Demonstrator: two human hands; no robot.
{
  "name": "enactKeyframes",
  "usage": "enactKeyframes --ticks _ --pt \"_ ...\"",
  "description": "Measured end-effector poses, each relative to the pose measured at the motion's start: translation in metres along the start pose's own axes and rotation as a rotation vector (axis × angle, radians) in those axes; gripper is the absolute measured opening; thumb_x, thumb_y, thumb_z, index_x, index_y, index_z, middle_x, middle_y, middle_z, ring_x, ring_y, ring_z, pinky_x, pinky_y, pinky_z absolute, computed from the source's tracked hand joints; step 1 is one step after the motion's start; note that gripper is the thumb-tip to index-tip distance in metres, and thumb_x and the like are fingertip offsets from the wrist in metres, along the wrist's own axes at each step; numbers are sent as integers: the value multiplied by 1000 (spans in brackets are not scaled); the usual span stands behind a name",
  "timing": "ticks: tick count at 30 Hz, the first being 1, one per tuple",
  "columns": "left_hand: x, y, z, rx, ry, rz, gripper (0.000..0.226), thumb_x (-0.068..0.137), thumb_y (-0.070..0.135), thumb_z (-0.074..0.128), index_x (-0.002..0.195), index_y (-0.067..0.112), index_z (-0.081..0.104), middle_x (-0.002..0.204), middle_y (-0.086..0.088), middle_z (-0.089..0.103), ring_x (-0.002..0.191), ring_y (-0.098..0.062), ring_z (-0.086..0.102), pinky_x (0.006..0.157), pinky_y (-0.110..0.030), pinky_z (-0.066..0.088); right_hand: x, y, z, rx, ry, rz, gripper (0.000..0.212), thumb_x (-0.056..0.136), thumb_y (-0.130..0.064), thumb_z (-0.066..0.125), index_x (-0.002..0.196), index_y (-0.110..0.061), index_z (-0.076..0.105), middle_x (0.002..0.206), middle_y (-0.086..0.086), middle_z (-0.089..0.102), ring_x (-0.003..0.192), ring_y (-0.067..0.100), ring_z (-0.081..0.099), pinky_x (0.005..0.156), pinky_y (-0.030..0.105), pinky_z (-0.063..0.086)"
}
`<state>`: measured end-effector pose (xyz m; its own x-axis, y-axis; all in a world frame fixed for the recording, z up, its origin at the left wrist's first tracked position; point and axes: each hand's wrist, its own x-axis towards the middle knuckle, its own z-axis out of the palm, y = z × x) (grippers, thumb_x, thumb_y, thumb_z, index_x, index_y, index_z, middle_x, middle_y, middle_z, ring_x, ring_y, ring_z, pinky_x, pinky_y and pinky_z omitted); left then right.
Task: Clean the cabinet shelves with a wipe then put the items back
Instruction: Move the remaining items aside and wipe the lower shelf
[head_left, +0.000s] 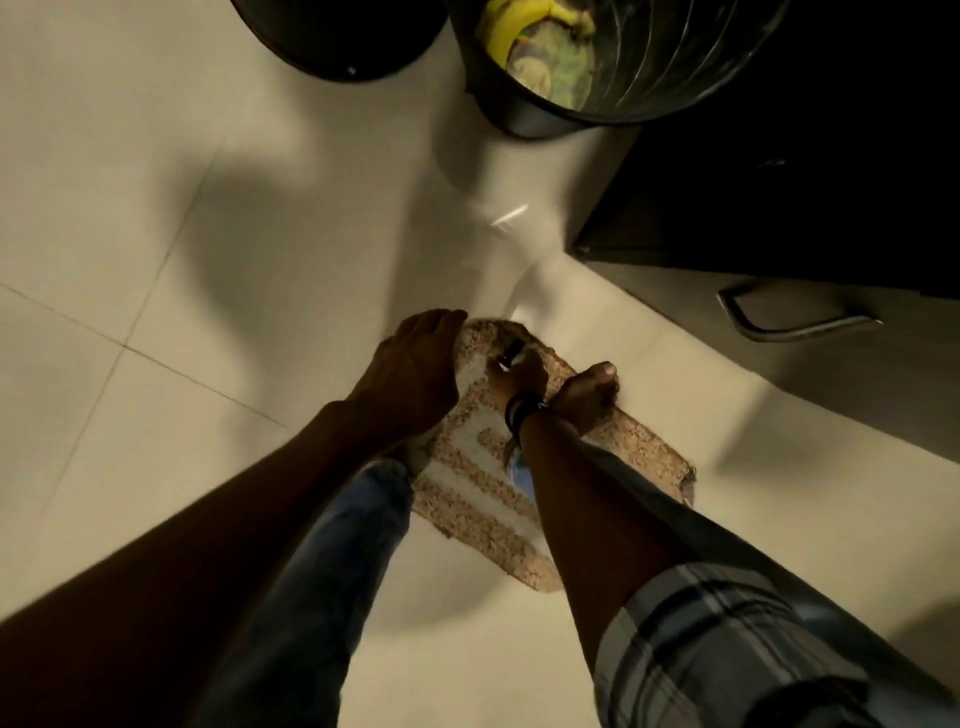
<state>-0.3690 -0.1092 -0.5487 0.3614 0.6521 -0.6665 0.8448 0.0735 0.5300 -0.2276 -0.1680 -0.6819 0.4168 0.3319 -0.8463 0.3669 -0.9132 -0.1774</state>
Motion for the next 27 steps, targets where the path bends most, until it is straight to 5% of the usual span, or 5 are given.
enactKeyframes --ticks 5,9,14,20,27 --pt "-91 49 -57 3 11 -20 57 86 9 58 139 4 38 140 -19 43 130 -36 39 109 -47 34 -135 -44 -70 174 99 -131 24 87 -20 63 103 -3 58 93 17 66 89 30 62 71 34 46" --pt "-167 127 -121 -45 147 -32 45 87 29 38 124 7 50 118 -18 56 106 -35 53 91 -48 46 -268 -92 -159 310 142 -274 21 84 -18 65 99 -4 59 89 5 66 87 20 62 76 27 48" --pt "-230 235 -183 -120 348 150 43 87 33 29 107 6 56 101 -15 59 88 -31 56 76 -41 48 -420 -114 -286 428 233 -474 14 84 -15 67 87 -10 54 62 -13 49 57 -3 53 57 3 39" --pt "-241 359 -214 -175 456 389 19 87 12 55 104 4 58 99 -14 60 89 -26 55 77 -31 41 -468 -97 -425 493 598 -548 25 77 -28 72 79 -15 51 64 -2 59 59 11 54 59 22 44" --pt "-179 457 -190 149 207 400 44 87 38 59 119 10 49 117 -15 57 103 -32 57 73 -31 42 -411 -17 -523 599 869 -239 21 77 -17 75 81 -5 58 73 8 65 68 21 60 74 39 53"
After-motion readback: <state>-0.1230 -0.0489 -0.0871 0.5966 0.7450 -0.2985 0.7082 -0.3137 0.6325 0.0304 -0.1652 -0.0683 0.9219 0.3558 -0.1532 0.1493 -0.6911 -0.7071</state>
